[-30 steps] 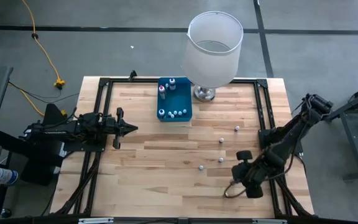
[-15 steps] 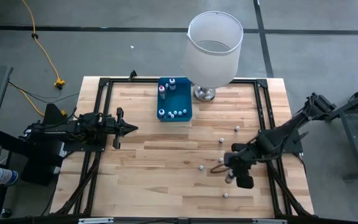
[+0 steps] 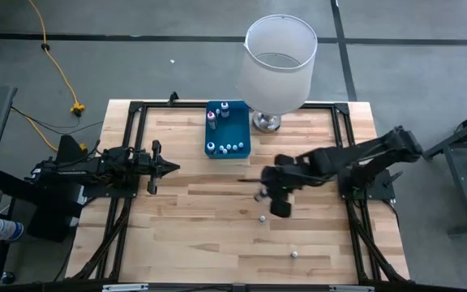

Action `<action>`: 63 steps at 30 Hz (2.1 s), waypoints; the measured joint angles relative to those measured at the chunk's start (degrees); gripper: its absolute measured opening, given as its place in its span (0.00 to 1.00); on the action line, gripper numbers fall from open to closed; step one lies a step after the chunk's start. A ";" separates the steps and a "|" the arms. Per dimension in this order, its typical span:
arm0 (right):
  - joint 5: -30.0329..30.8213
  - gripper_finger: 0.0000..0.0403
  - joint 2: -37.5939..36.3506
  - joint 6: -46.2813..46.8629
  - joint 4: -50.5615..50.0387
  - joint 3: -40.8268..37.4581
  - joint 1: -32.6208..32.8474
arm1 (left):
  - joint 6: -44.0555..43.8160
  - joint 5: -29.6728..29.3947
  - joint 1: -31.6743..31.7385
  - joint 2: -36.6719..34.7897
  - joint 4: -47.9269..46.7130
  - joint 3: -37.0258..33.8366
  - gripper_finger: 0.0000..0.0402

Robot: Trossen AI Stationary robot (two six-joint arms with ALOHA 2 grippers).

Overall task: Pick & Place food coloring
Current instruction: Put the big black food coloring bottle into the blue bin

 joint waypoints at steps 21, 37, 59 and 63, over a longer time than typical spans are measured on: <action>15.37 0.27 19.54 -1.68 3.19 16.53 -15.11 | 0.02 0.00 0.00 0.00 0.00 0.00 0.00; 18.22 0.28 20.79 2.84 5.76 16.55 -24.23 | 0.00 0.00 0.00 0.01 0.00 0.00 0.00; 14.56 0.28 23.79 7.89 7.20 16.47 -25.21 | 0.00 0.01 0.00 0.00 0.00 0.00 0.00; 14.44 0.28 24.71 8.49 7.73 16.44 -25.27 | 0.02 0.01 -0.02 0.02 0.02 0.00 0.00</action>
